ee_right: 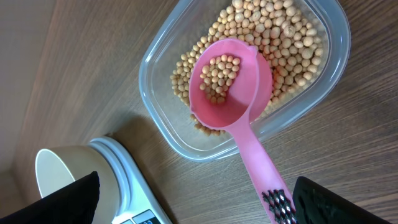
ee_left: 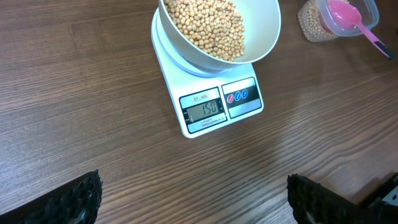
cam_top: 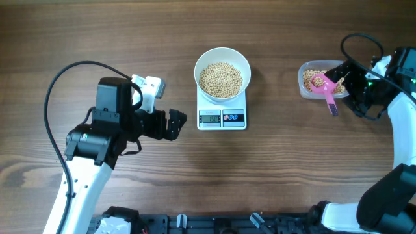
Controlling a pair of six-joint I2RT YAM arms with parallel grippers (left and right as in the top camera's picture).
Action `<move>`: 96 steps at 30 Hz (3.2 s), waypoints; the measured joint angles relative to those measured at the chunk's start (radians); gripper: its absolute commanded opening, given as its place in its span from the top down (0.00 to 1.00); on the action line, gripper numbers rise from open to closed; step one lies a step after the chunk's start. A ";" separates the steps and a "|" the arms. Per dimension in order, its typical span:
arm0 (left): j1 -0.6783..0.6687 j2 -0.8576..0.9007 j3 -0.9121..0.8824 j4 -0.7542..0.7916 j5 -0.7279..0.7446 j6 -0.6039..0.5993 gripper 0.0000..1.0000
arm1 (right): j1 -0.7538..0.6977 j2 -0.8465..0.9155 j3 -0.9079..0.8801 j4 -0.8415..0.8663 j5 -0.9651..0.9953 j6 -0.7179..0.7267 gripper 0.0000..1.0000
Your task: Scoop item into bowl and weigh 150g on scale
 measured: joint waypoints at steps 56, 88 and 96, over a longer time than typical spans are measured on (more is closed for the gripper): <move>0.000 0.000 0.000 0.000 0.000 0.000 0.00 | 0.168 -0.619 -0.202 0.265 0.199 -0.308 0.00; 0.000 0.000 0.000 0.000 0.000 0.000 0.00 | 0.300 -1.475 -1.062 0.759 0.193 -0.249 0.00; 0.000 0.000 0.000 0.000 0.000 0.000 0.00 | 0.309 -1.532 -1.146 0.828 0.216 -0.247 0.00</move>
